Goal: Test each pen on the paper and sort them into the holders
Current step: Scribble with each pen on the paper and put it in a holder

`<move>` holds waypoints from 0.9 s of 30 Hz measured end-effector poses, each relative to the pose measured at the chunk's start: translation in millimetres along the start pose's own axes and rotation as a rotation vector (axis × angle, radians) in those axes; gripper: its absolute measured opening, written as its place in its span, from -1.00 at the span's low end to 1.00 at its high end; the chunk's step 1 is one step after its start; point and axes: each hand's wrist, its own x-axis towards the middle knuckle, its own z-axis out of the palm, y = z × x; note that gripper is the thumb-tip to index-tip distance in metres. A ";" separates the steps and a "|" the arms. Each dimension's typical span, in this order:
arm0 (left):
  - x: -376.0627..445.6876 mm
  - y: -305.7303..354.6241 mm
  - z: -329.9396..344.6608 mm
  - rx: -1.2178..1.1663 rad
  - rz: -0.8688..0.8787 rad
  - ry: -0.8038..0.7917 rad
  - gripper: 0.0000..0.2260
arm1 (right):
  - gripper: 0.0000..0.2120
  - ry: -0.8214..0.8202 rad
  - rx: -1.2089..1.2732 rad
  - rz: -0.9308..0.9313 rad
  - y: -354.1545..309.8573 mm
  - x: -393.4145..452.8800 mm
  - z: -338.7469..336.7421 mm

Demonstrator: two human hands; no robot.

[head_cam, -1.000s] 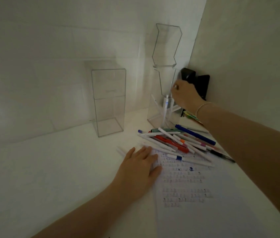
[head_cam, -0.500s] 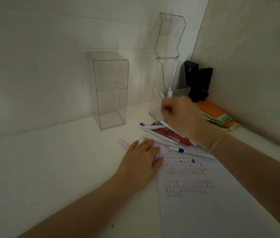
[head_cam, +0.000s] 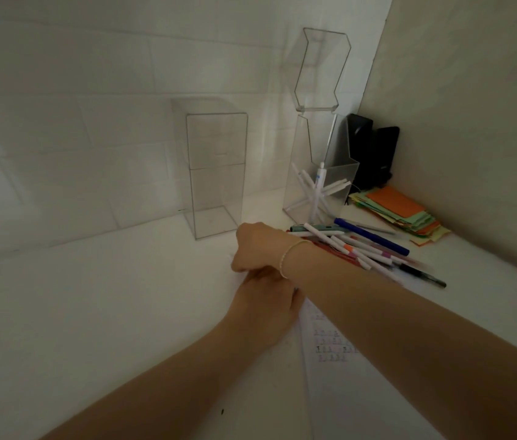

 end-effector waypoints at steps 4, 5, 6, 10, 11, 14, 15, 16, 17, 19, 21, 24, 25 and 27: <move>-1.0 -2.9 3.9 0.115 0.056 0.069 -0.64 | -0.77 0.142 0.265 -0.011 -0.3 5.1 2.2; -1.9 -3.8 1.9 0.137 0.068 0.041 -0.65 | -0.78 0.238 0.417 0.002 2.6 3.6 -0.5; -1.9 -5.8 3.6 0.156 0.102 0.056 -0.65 | -0.82 0.355 0.588 0.009 6.8 1.1 -4.4; 0.4 -7.2 6.9 0.134 0.130 0.058 -0.61 | -0.90 0.724 1.152 -0.028 31.8 -21.7 -29.1; 0.5 -6.7 6.6 0.091 0.122 0.046 -0.61 | -0.89 0.748 1.232 -0.040 38.2 -28.9 -33.1; 0.0 -4.4 0.7 -0.061 0.050 0.051 -0.69 | -0.76 0.771 1.298 -0.064 53.3 -47.5 -31.5; 0.1 -4.7 0.3 -0.099 0.018 0.087 -0.69 | -0.73 0.780 1.280 -0.054 57.3 -52.4 -28.5; -0.1 -4.4 -0.6 -0.128 -0.015 0.114 -0.68 | -0.73 0.791 1.267 -0.038 60.8 -55.8 -24.8; -0.4 -3.4 -1.4 -0.145 -0.039 0.133 -0.68 | -0.73 0.804 1.281 -0.020 63.9 -58.8 -21.8; 0.0 -3.0 -1.0 -0.159 -0.050 0.172 -0.66 | -0.74 0.831 1.374 0.022 69.0 -63.3 -18.0; 0.7 -3.6 -2.4 -0.197 -0.089 0.180 -0.61 | -0.70 0.853 1.444 0.055 73.3 -66.3 -15.7; 2.3 -5.5 -2.8 -0.260 -0.141 0.173 -0.60 | -0.68 0.886 1.396 0.075 78.1 -67.9 -11.6; 2.6 -5.5 -3.2 -0.275 -0.145 0.181 -0.61 | -0.68 0.903 1.387 0.078 79.7 -68.5 -10.4; 3.3 -6.7 -2.3 -0.295 -0.124 0.205 -0.59 | -0.70 0.929 1.390 0.086 81.9 -70.9 -8.1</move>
